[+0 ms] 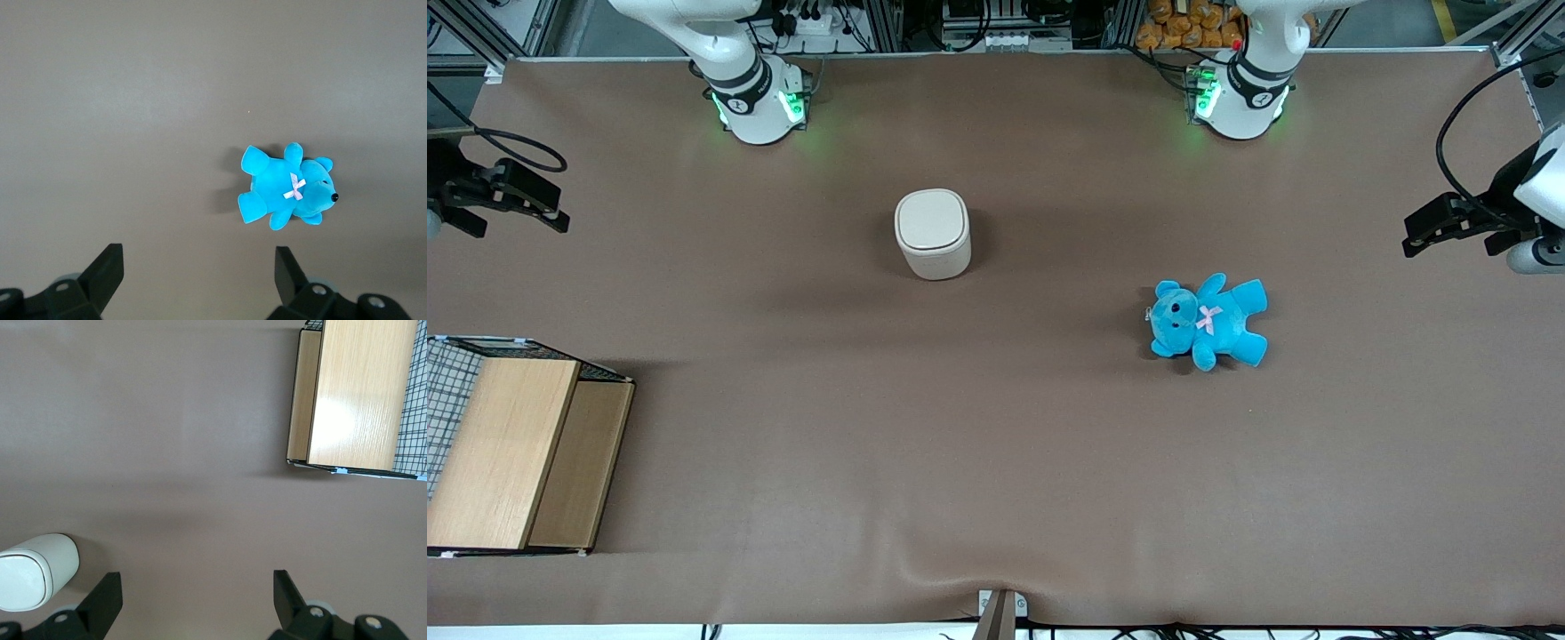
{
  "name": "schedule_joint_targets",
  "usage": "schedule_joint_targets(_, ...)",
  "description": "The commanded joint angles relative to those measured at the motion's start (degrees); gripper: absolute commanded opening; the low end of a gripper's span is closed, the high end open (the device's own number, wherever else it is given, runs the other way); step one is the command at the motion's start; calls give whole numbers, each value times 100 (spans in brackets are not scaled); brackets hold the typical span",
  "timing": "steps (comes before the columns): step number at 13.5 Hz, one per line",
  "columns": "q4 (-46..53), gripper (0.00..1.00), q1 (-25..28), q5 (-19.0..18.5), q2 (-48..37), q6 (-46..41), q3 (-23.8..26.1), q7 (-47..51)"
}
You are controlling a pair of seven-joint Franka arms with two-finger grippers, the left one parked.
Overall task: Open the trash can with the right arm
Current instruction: 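Move the right gripper over the white trash can's lid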
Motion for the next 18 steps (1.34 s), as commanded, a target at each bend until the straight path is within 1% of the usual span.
schedule_joint_targets(1, 95, 100, -31, 31, 50, -63, 10, 89)
schedule_joint_targets(6, 86, 100, -31, 39, 155, -45, 19, 54)
schedule_joint_targets(8, -80, 100, 12, 83, 156, -63, 19, 80)
schedule_joint_targets(10, -107, 100, 56, 92, 155, -299, 28, 46)
schedule_joint_targets(11, -107, 100, 126, 23, 155, -344, 89, -7)
schedule_joint_targets(14, -125, 100, 328, 136, 260, -187, 151, 71)
schedule_joint_targets(17, -142, 100, 434, 557, 401, -186, 151, 255)
schedule_joint_targets(18, -230, 95, 539, 602, 402, -151, 151, 343)
